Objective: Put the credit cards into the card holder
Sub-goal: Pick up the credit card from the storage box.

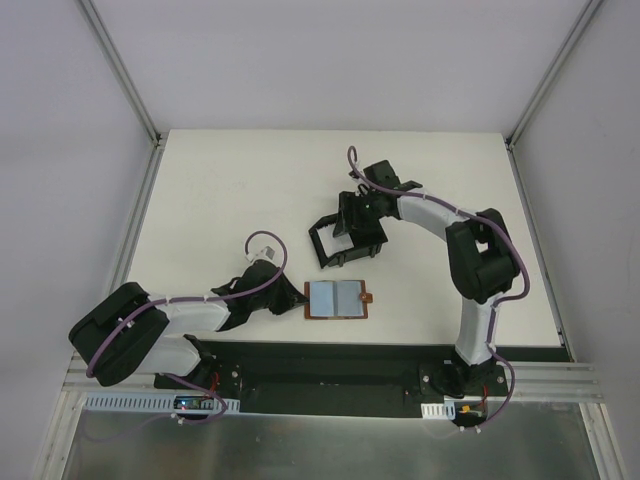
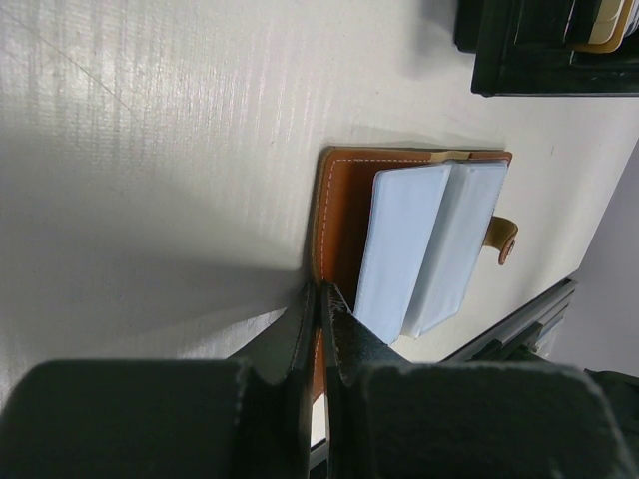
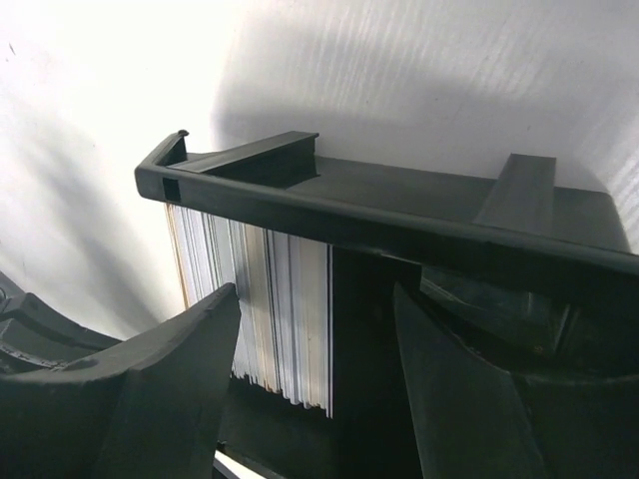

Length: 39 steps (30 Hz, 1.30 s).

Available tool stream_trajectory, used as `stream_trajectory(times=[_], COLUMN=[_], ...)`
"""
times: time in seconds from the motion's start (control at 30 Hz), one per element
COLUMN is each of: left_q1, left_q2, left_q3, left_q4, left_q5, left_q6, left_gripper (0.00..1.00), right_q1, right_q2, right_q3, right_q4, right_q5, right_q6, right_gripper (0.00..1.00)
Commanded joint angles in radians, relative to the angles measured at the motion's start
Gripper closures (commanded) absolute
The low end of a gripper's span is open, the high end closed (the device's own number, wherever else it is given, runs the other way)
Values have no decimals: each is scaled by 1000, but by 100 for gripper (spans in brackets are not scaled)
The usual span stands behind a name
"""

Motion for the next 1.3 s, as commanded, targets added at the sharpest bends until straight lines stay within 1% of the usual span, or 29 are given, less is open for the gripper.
stream_trajectory(times=[0.0, 0.13, 0.23, 0.27, 0.37, 0.5, 0.57, 0.7, 0.8, 0.87, 0.93, 1.0, 1.17, 1.23, 1.27], left_q1=[12, 12, 13, 12, 12, 13, 13, 13, 12, 12, 12, 13, 13, 12, 12], left_q2=[35, 43, 44, 44, 47, 50, 50, 53, 58, 61, 63, 63, 63, 61, 61], left_q3=[-5, -3, 0, 1, 3, 3, 3, 3, 6, 7, 7, 10, 7, 9, 7], left_q4=[-126, -125, -125, -126, -125, -123, -125, -120, -117, -117, -117, -119, -116, -116, -117], left_q5=[5, 8, 11, 11, 11, 14, 15, 18, 22, 23, 25, 23, 26, 26, 25], left_q6=[45, 45, 47, 48, 48, 48, 50, 48, 51, 51, 51, 51, 54, 54, 53], left_gripper=[100, 100, 100, 100, 100, 100, 100, 100, 100, 100, 100, 100, 100, 100, 100], right_q1=[14, 14, 12, 14, 14, 12, 14, 14, 14, 12, 14, 14, 12, 11, 12], right_q2=[8, -26, -47, -55, -72, -83, -86, -90, -93, -96, -100, -104, -123, -135, -141], right_q3=[43, 29, 28, 26, 23, 22, 22, 23, 25, 26, 26, 29, 37, 36, 35], right_q4=[-4, 2, 7, 13, 16, 15, 15, 11, 11, 10, 10, 7, -8, -12, -12], right_q5=[-55, -38, -49, -51, -52, -52, -52, -55, -52, -52, -48, -38, -5, 18, 29], right_q6=[-2, 7, 16, 19, 24, 25, 27, 27, 28, 27, 28, 27, 10, 4, -1], right_gripper=[35, 43, 55, 57, 60, 63, 67, 69, 73, 78, 81, 88, 90, 93, 97])
